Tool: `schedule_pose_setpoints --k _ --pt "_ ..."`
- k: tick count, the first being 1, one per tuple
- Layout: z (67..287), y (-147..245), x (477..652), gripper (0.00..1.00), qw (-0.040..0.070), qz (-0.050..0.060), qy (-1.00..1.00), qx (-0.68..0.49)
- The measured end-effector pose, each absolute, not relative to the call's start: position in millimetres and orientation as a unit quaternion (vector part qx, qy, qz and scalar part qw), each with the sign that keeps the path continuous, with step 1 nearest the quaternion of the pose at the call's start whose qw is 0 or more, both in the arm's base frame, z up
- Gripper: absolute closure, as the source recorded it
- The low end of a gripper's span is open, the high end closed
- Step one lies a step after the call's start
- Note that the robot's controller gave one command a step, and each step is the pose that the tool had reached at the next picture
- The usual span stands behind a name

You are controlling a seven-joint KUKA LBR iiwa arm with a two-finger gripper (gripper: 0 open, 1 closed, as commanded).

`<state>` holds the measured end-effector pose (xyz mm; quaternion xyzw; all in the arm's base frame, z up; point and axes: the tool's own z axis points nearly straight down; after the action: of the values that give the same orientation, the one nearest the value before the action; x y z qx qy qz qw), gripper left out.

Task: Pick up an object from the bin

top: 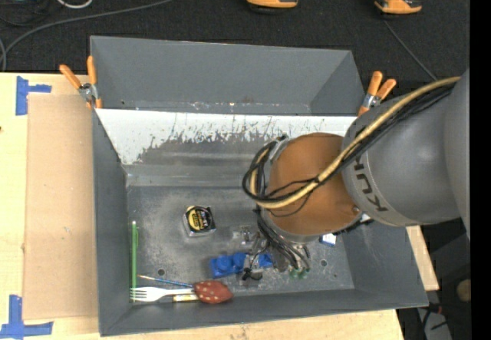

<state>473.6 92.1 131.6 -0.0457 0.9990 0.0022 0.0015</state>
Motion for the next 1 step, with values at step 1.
schedule_pose_setpoints --k 1 --pt "148.4 92.1 472.7 1.00 0.000 0.002 0.999 -0.045"
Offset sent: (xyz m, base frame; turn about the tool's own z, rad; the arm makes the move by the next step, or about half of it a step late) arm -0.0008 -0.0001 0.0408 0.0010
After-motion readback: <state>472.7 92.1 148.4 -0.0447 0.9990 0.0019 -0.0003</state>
